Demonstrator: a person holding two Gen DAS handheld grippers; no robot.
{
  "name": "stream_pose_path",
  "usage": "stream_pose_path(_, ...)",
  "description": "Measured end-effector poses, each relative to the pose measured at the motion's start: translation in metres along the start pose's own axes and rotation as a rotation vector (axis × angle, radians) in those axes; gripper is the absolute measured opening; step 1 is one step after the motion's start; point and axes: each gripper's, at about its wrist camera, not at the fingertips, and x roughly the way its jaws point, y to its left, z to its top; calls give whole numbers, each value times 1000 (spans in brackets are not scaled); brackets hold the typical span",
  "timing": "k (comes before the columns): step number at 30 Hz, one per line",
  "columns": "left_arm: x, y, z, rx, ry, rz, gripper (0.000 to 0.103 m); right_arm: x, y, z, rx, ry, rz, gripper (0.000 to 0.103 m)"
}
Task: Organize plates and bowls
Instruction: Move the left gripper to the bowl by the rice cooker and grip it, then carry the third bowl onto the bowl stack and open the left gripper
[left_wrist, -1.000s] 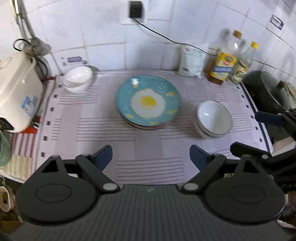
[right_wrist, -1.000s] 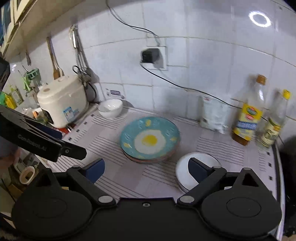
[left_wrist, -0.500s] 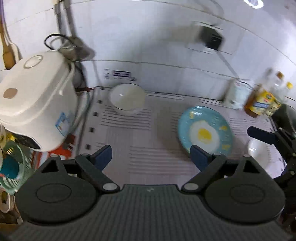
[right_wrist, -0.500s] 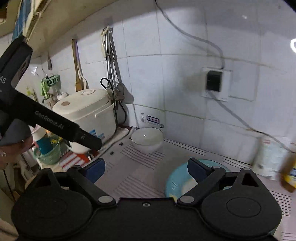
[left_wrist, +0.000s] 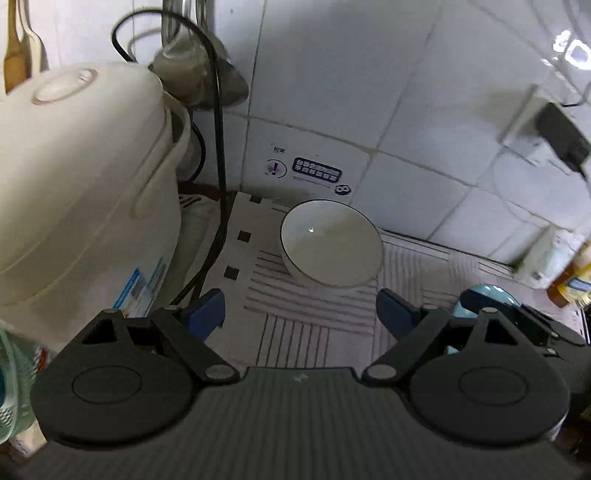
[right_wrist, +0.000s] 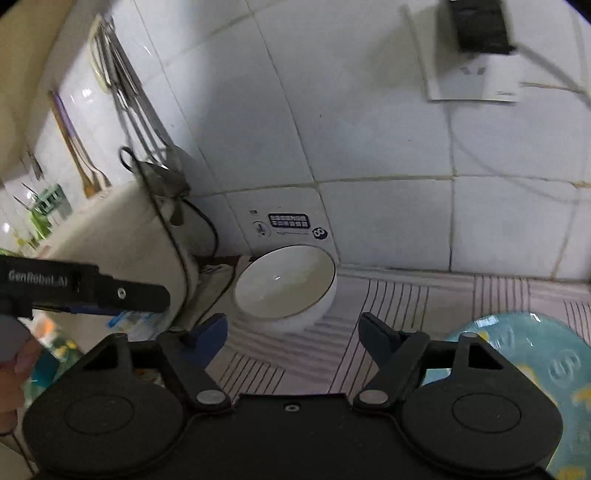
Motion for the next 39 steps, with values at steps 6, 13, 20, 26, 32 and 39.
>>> stream_pose_path(6, 54, 7, 10, -71, 23, -2, 84, 59, -2, 9, -26, 67, -55, 65)
stream_pose_path(13, 94, 11, 13, -95, 61, 15, 65, 102, -18, 15, 88, 134, -94, 42)
stream_pose_path(20, 110, 10, 9, -88, 112, -11, 31, 114, -22, 13, 139, 167, -125, 41)
stream_pose_path(26, 123, 10, 3, -116, 146, -21, 20, 124, -21, 5, 185, 176, -115, 15)
stream_pose_path(32, 104, 3, 0, -78, 157, 7, 15, 107, 0, 9, 162, 186, -132, 16)
stream_pose_path(39, 50, -9, -7, -53, 197, 15, 15, 54, 15, 10, 217, 180, -97, 16)
